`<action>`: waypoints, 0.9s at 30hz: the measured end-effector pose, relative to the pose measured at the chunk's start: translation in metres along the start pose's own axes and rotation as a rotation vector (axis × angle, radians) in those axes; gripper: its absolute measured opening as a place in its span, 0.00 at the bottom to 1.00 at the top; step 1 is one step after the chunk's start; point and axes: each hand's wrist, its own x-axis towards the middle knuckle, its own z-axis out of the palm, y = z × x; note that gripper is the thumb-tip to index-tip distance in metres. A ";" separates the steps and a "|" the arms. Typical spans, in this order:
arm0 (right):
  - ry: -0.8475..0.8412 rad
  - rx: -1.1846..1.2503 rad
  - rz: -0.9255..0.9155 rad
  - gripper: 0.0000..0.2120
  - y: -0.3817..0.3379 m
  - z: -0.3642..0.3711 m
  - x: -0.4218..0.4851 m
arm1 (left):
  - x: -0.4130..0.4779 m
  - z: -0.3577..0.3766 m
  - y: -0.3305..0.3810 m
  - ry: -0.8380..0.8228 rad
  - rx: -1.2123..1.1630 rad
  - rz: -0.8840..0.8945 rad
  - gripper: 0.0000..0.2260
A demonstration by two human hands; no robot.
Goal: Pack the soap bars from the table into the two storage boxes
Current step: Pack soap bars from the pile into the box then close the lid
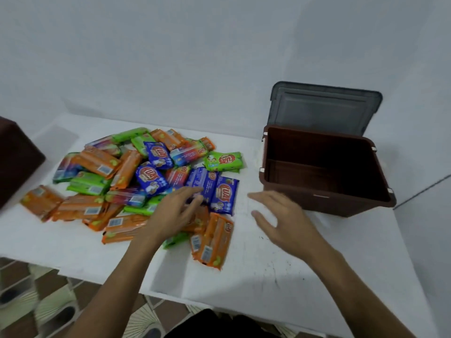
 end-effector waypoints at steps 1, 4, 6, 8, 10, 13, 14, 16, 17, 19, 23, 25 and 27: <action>-0.075 0.037 0.017 0.20 -0.008 0.012 0.000 | -0.007 -0.002 -0.011 -0.009 0.029 -0.005 0.21; -0.277 0.099 0.105 0.26 -0.024 0.045 0.000 | -0.021 -0.003 -0.034 -0.073 0.117 0.020 0.23; -0.390 0.098 0.125 0.29 -0.033 0.063 0.000 | -0.027 0.000 -0.043 -0.112 0.144 0.039 0.26; -0.466 0.073 0.126 0.32 -0.039 0.077 -0.001 | -0.030 0.003 -0.049 -0.149 0.149 0.046 0.30; -0.500 0.044 0.128 0.33 -0.043 0.085 -0.003 | -0.031 0.005 -0.054 -0.155 0.128 0.048 0.31; -0.526 -0.045 0.125 0.32 -0.050 0.089 -0.007 | -0.032 0.008 -0.055 -0.133 0.104 0.050 0.29; -0.527 -0.072 0.124 0.32 -0.053 0.089 -0.007 | -0.032 0.009 -0.055 -0.125 0.097 0.048 0.29; -0.513 -0.108 0.123 0.32 -0.058 0.092 -0.007 | -0.033 0.010 -0.054 -0.113 0.087 0.045 0.29; -0.506 -0.119 0.125 0.32 -0.060 0.094 -0.006 | -0.033 0.010 -0.054 -0.106 0.082 0.045 0.29; -0.489 -0.138 0.137 0.31 -0.061 0.099 -0.005 | -0.032 0.009 -0.055 -0.099 0.066 0.042 0.28; -0.410 -0.097 0.173 0.28 -0.057 0.096 -0.007 | -0.030 0.008 -0.053 -0.111 0.047 0.026 0.28; -0.378 -0.014 0.230 0.25 -0.052 0.090 -0.009 | -0.030 0.007 -0.052 -0.119 0.036 0.013 0.28; -0.297 0.100 0.317 0.21 -0.047 0.081 -0.008 | -0.028 0.006 -0.051 -0.137 0.041 0.008 0.27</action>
